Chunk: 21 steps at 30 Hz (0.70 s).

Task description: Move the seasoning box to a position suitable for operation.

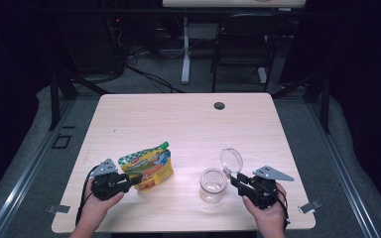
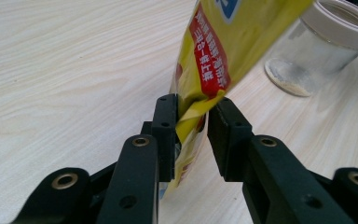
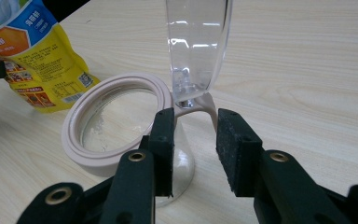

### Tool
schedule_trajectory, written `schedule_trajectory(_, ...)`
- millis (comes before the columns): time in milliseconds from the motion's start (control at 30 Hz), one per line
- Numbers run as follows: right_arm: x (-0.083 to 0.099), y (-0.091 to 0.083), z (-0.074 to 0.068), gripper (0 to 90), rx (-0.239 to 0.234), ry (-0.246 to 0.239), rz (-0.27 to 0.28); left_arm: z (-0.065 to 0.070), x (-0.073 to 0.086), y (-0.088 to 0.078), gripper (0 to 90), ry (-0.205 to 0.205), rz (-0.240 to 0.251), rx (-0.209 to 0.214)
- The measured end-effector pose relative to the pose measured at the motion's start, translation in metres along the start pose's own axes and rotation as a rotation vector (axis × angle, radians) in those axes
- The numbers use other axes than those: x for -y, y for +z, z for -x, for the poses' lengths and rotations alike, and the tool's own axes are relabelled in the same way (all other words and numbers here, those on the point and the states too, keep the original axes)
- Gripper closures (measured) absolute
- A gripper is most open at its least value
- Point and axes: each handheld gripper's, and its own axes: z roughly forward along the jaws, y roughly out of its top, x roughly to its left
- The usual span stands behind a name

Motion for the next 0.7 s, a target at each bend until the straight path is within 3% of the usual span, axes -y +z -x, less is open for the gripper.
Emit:
schedule_trajectory(333,0.0003,0.0006,0.0006,67.5,0.000,0.000,-0.002,0.0089,-0.0009,-0.0005,76.0,0.013,-0.016,-0.012)
schedule_trajectory(700,0.0002,0.0007,0.0005,67.6,0.000,0.000,-0.002,0.0117,-0.0009,-0.0010,78.4,0.004,-0.023,0.008)
